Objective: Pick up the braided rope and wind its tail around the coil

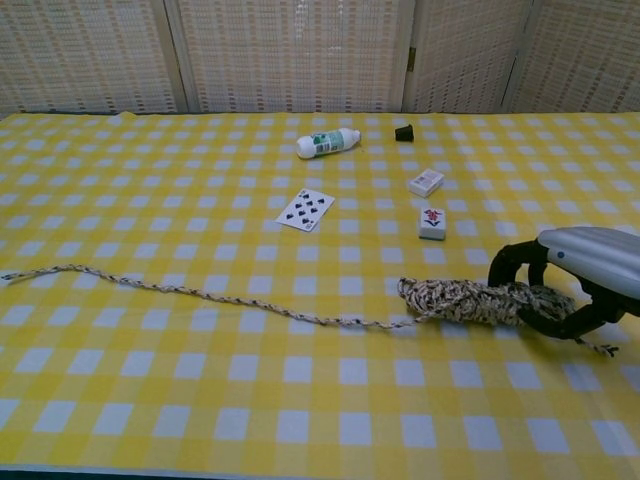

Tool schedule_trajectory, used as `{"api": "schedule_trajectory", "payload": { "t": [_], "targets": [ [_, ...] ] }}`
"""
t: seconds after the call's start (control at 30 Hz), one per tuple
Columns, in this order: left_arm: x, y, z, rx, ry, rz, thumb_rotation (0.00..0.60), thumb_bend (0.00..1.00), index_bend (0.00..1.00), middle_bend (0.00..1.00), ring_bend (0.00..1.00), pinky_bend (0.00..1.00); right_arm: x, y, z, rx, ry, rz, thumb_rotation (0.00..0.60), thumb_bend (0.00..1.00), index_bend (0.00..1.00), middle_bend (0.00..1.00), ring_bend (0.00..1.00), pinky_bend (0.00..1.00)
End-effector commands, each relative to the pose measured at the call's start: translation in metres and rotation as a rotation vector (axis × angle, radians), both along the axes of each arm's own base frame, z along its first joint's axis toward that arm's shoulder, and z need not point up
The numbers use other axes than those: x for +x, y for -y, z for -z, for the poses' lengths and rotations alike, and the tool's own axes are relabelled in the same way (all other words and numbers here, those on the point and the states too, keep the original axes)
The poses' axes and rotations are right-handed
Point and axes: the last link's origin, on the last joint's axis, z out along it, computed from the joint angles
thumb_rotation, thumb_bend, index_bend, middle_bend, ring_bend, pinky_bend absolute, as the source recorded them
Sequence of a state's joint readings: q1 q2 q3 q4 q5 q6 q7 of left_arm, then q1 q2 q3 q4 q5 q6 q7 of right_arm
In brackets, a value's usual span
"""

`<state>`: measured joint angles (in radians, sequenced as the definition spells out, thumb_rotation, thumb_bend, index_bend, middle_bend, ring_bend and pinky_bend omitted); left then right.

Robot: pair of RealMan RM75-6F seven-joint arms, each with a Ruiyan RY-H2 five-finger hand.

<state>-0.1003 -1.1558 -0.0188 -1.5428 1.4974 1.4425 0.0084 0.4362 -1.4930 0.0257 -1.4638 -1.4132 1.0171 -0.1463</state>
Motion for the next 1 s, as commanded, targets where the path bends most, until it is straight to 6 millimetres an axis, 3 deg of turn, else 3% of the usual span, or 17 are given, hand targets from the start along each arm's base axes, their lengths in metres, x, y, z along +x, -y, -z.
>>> {"api": "schedule_trajectory", "payload": {
  "t": [0.03,0.2,0.6,0.83,1.0],
  "targets": [
    [0.001,-0.002,0.000,-0.004,-0.002,0.005,0.600,0.17,0.13,0.01,0.01,0.00,0.001,0.001,0.000,-0.006,0.003,-0.011,0.600,0.58,0.48,0.46,0.51,0.26],
    [0.008,-0.010,-0.001,-0.014,-0.002,0.041,0.600,0.17,0.13,0.01,0.01,0.00,0.008,0.002,-0.007,-0.030,0.010,-0.083,0.600,0.65,0.56,0.52,0.56,0.33],
    [0.035,-0.046,0.006,-0.102,0.025,0.167,0.600,0.17,0.19,0.04,0.04,0.00,0.035,0.013,-0.045,-0.138,0.056,-0.260,0.600,0.68,0.59,0.54,0.58,0.35],
    [0.052,-0.077,0.037,-0.202,0.117,0.208,0.600,0.23,0.40,0.13,0.10,0.00,0.048,0.020,-0.064,-0.175,0.062,-0.295,0.600,0.68,0.59,0.54,0.58,0.35],
    [0.057,-0.101,0.065,-0.253,0.102,0.202,0.600,0.28,0.45,0.15,0.12,0.00,0.048,0.023,-0.067,-0.176,0.060,-0.287,0.600,0.68,0.59,0.54,0.58,0.35]
  ]
}}
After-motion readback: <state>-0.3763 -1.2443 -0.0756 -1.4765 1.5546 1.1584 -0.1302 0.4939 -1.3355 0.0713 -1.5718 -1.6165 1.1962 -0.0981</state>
